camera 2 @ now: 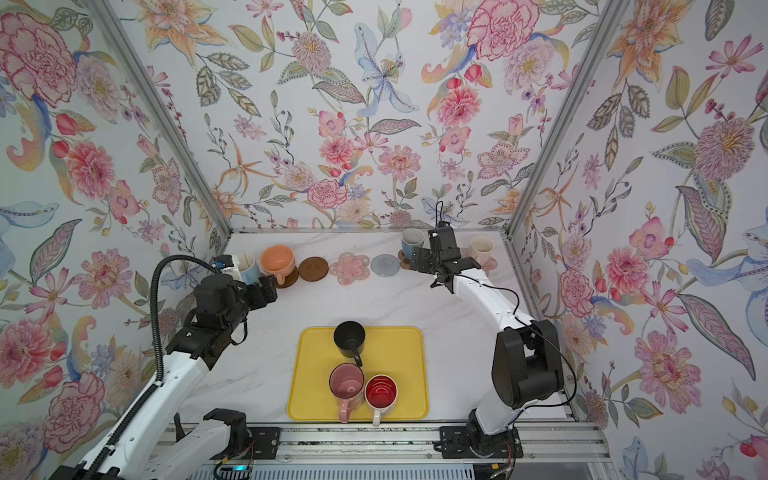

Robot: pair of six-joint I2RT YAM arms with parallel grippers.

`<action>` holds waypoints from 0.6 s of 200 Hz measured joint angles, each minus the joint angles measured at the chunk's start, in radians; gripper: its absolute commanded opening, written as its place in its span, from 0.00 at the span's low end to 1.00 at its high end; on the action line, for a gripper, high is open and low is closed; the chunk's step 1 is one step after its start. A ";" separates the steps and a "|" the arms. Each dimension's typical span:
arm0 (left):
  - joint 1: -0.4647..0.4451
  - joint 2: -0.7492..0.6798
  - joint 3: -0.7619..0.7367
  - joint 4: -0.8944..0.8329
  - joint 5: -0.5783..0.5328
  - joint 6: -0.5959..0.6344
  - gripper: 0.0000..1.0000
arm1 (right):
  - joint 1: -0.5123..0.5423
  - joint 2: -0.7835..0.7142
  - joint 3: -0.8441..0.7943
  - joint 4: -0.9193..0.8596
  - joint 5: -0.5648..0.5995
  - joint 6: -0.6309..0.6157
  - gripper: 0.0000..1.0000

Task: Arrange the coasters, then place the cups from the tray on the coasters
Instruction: 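Open the right gripper and raise it off the mug, then swing the left gripper over the pink mug on the yellow tray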

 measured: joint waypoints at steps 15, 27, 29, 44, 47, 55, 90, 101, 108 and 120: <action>-0.045 -0.009 0.018 -0.043 0.003 -0.029 0.92 | 0.000 0.000 -0.018 0.004 0.000 0.006 0.99; -0.118 -0.021 0.032 -0.085 -0.003 -0.051 0.92 | 0.000 0.000 -0.026 0.008 0.000 0.008 0.99; -0.134 -0.023 0.035 -0.093 -0.003 -0.055 0.91 | 0.000 0.000 -0.026 0.010 0.000 0.009 0.99; -0.235 -0.032 0.057 -0.154 -0.012 -0.085 0.91 | 0.000 0.000 -0.035 0.024 0.000 0.012 0.99; -0.257 -0.034 0.061 -0.167 -0.016 -0.091 0.91 | 0.000 0.000 -0.037 0.027 0.000 0.013 0.99; -0.307 -0.040 0.070 -0.198 -0.031 -0.112 0.90 | 0.000 0.000 -0.042 0.034 0.000 0.014 0.99; -0.494 -0.097 0.077 -0.333 -0.097 -0.212 0.88 | 0.000 0.000 -0.060 0.050 -0.001 0.018 0.99; -0.531 -0.107 0.084 -0.377 -0.114 -0.240 0.87 | 0.000 -0.001 -0.064 0.056 0.000 0.018 0.99; -0.553 -0.109 0.089 -0.399 -0.121 -0.256 0.87 | 0.000 -0.003 -0.069 0.058 0.000 0.018 0.99; -0.589 -0.109 0.097 -0.429 -0.137 -0.282 0.86 | 0.000 -0.010 -0.081 0.062 0.000 0.018 0.99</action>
